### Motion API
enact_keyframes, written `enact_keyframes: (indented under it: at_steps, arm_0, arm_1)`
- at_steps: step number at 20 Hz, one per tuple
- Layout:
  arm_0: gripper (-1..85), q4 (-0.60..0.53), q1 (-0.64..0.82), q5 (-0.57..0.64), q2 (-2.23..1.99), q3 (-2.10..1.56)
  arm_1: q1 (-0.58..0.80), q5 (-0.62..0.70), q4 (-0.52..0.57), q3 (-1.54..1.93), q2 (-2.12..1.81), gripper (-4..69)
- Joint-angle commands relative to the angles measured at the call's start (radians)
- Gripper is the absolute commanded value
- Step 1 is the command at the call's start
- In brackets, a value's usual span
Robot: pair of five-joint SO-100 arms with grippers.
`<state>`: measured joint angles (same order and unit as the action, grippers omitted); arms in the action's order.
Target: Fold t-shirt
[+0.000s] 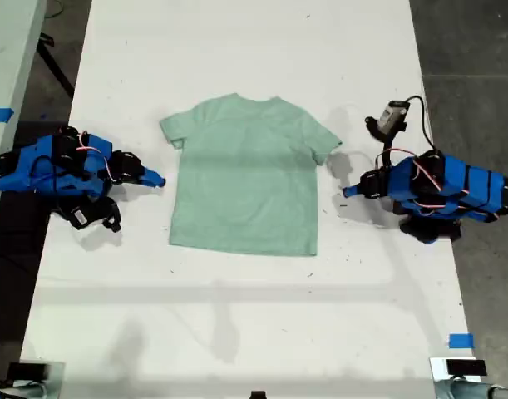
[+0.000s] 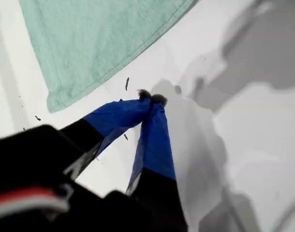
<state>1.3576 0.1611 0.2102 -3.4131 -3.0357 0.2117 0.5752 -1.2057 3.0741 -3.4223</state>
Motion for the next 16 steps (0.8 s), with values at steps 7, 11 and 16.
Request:
enact_keyframes:
  at_steps: [7, 11, 16]
  arm_0:
    - [4.8, -0.173, -0.196, -0.436, -0.009, 0.025]
    - [2.1, -0.158, -0.235, -0.589, -0.009, 0.048]
    - [0.0, -0.15, -0.077, -0.503, 0.002, 0.132]
  arm_1:
    - [-0.015, -0.735, -0.006, -0.009, -0.005, 2.6]
    - [-0.052, -0.853, -0.014, -0.06, -0.008, 0.4]
    - [0.025, -0.738, 0.006, -0.21, 0.005, -0.8]
